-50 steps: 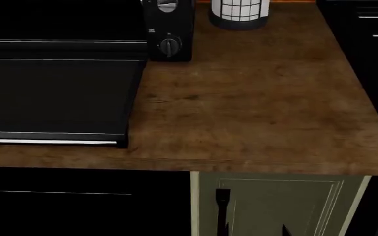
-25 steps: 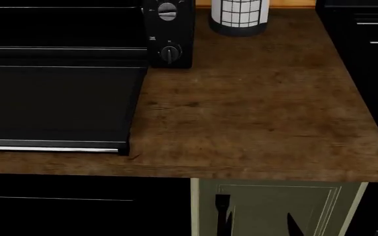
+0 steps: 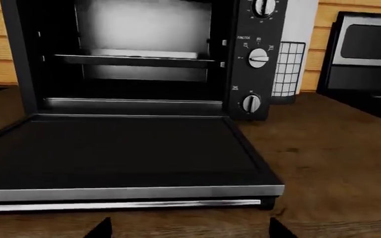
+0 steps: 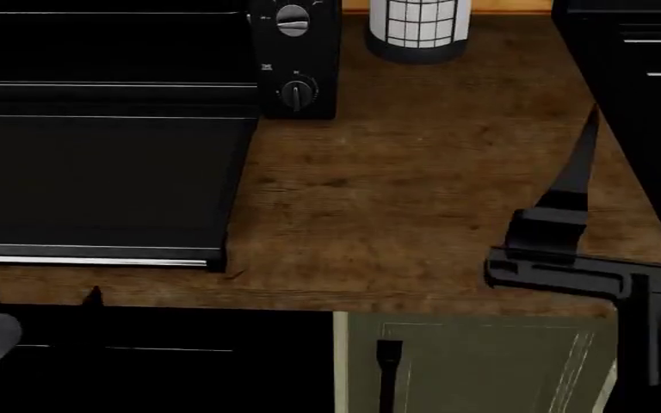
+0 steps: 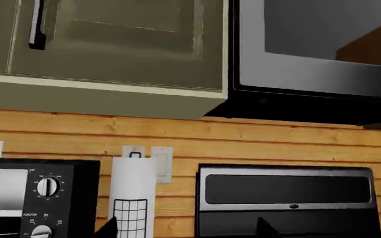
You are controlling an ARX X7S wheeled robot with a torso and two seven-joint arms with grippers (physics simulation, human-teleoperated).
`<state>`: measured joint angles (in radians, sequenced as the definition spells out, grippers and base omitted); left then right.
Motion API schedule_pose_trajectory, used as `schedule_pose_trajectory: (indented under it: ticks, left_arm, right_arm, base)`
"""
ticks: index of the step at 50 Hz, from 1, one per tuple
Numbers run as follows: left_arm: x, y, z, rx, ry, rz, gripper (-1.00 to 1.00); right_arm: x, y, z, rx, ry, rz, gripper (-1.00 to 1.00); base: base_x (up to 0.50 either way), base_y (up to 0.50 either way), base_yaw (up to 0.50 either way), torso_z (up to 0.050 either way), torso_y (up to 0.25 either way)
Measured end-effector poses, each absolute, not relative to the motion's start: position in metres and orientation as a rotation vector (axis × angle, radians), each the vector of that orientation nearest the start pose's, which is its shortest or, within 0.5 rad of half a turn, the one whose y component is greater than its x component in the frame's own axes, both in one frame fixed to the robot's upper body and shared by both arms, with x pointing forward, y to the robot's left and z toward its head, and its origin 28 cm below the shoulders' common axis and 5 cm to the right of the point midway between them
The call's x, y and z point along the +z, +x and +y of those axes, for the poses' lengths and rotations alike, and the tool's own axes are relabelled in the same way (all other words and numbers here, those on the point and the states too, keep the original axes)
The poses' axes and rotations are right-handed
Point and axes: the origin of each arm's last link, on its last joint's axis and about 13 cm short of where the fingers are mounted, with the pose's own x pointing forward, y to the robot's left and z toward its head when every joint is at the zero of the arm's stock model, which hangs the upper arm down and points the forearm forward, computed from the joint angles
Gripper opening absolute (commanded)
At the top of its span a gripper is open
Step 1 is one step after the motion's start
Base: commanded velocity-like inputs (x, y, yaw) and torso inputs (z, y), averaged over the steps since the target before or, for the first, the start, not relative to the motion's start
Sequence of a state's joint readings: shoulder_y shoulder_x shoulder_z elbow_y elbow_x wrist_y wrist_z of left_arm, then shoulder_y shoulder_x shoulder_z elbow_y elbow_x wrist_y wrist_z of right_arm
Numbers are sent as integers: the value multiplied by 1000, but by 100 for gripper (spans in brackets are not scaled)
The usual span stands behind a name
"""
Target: Close the toaster oven door.
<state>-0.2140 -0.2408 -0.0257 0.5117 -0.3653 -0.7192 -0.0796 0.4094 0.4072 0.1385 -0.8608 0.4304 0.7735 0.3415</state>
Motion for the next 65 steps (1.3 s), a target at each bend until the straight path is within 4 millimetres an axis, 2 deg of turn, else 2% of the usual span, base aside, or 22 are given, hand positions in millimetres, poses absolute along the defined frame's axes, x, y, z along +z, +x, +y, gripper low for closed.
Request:
schedule_pose_trajectory:
  ticks: [8,13,18,35,65]
  left_arm:
    - [166,248,248,-90,-32,-25,100]
    - [188,257,253,-92,-26,-30,100]
    - [201,261,255,-109,-16,-27,100]
    - [219,260,260,-132,16,-40,100]
    - [215,259,261,-152,58,-71,100]
  right_arm:
    - [280,189,-160,-191,-98,-610,100]
    - [297,176,-163,-205,-134,-645,100]
    - [306,167,-164,-221,-167,-662,100]
    - [310,155,-161,-216,-226,-669,100]
    - [308,149,-159,-185,-248,-661,100]
  base:
    - [0,0,0,0,0]
    - [0,0,0,0,0]
    - [0,200,0,0,0]
    - [0,500,0,0,0]
    - [0,493,0,0,0]
